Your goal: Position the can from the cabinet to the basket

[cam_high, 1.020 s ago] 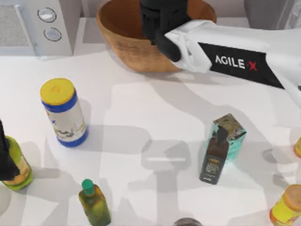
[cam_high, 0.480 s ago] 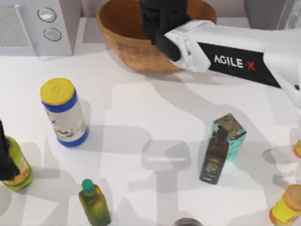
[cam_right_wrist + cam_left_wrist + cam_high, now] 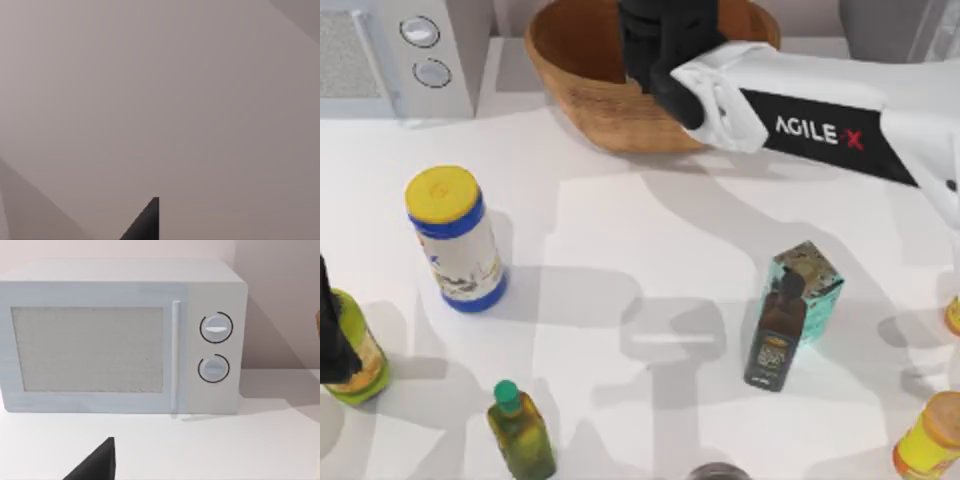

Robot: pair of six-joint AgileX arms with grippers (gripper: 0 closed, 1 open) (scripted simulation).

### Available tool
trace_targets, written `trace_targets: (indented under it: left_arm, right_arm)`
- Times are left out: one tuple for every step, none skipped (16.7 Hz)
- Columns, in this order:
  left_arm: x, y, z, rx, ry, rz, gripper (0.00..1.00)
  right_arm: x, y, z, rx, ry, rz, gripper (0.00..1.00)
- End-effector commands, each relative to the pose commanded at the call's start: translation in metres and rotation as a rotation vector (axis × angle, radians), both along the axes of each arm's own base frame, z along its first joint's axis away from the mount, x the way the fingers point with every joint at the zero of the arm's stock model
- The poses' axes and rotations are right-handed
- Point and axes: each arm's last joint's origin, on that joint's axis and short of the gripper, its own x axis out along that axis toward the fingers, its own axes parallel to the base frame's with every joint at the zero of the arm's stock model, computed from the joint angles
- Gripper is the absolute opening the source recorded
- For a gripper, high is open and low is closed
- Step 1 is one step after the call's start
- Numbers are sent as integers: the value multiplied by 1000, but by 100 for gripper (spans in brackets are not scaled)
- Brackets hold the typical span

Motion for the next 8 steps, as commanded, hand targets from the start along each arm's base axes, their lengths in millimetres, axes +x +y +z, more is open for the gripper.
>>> trace_targets:
  left_arm:
    - [0, 0, 0, 0, 0, 0, 100]
    - [0, 0, 0, 0, 0, 0, 100]
    - [0, 0, 0, 0, 0, 0, 100]
    - [0, 0, 0, 0, 0, 0, 100]
    - [0, 0, 0, 0, 0, 0, 100]
    - [0, 0, 0, 0, 0, 0, 100]
    - [0, 0, 0, 0, 0, 0, 100]
    - [0, 0, 0, 0, 0, 0, 100]
  right_arm:
    - [0, 0, 0, 0, 0, 0, 98]
    - [0, 0, 0, 0, 0, 0, 100]
    - [0, 0, 0, 0, 0, 0, 100]
    - [0, 0, 0, 0, 0, 0, 100]
    - [0, 0, 0, 0, 0, 0, 100]
    - [0, 0, 0, 0, 0, 0, 100]
    - [0, 0, 0, 0, 0, 0, 100]
    - [0, 0, 0, 0, 0, 0, 100]
